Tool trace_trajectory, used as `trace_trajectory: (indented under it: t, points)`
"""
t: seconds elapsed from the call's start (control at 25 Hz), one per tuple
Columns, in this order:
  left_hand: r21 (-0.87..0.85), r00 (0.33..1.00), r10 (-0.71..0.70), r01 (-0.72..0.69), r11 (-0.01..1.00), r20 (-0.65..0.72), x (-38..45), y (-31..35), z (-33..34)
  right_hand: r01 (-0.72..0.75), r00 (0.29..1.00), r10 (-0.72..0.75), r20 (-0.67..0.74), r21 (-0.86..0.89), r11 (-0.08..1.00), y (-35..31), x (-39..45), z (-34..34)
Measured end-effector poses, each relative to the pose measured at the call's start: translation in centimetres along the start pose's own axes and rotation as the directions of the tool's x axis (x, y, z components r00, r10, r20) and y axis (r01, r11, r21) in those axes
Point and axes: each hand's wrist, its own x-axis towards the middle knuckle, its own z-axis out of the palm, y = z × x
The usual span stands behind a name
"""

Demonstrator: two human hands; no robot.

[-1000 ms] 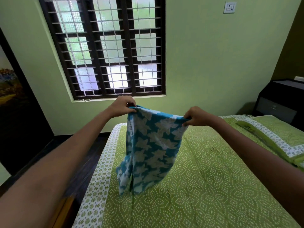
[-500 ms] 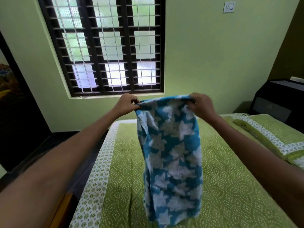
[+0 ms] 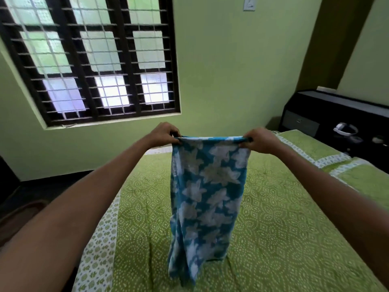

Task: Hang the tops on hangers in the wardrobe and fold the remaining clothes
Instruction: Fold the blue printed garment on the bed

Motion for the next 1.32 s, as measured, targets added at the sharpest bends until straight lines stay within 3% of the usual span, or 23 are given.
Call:
trace_trajectory:
  t: [0.16, 0.36, 0.68, 0.84, 0.96, 1.08, 1.32]
  points:
    - [-0.133, 0.991, 0.067, -0.051, 0.990, 0.118, 2.2, 3.0, 1.1, -0.004, 0.999, 0.004, 0.043, 0.000, 1.000, 3.2, -2.4, -1.8]
    - [-0.349, 0.976, 0.004, 0.073, 0.934, 0.216, 4.5, 7.0, 3.1, -0.076, 0.996, 0.072, 0.048, 0.081, 0.994, 7.9, -3.5, -3.8]
    - [-0.350, 0.954, 0.055, 0.053, 0.935, 0.293, 14.4, 14.3, 9.4, -0.186, 0.982, 0.171, 0.084, 0.240, 0.953, 20.4, -4.2, -4.2]
    - [-0.347, 0.954, -0.010, 0.118, 0.930, 0.298, 22.4, 18.0, 14.6, -0.244, 0.966, 0.227, 0.125, 0.147, 0.958, 29.0, -2.1, -4.3]
    - [-0.407, 0.967, -0.109, 0.197, 0.892, 0.230, 28.6, 20.2, 18.7, -0.295, 0.952, 0.287, 0.106, 0.075, 0.953, 35.1, 0.9, -4.1]
    - [-0.464, 0.972, -0.205, 0.237, 0.854, 0.119, 34.4, 22.3, 22.0, -0.380, 0.925, 0.380, 0.000, 0.048, 0.924, 40.1, 3.8, -3.8]
    - [-0.328, 0.965, -0.163, 0.089, 0.940, -0.207, 42.9, 25.9, 25.3, -0.533, 0.812, 0.483, -0.327, -0.082, 0.842, 46.3, 8.1, -3.3]
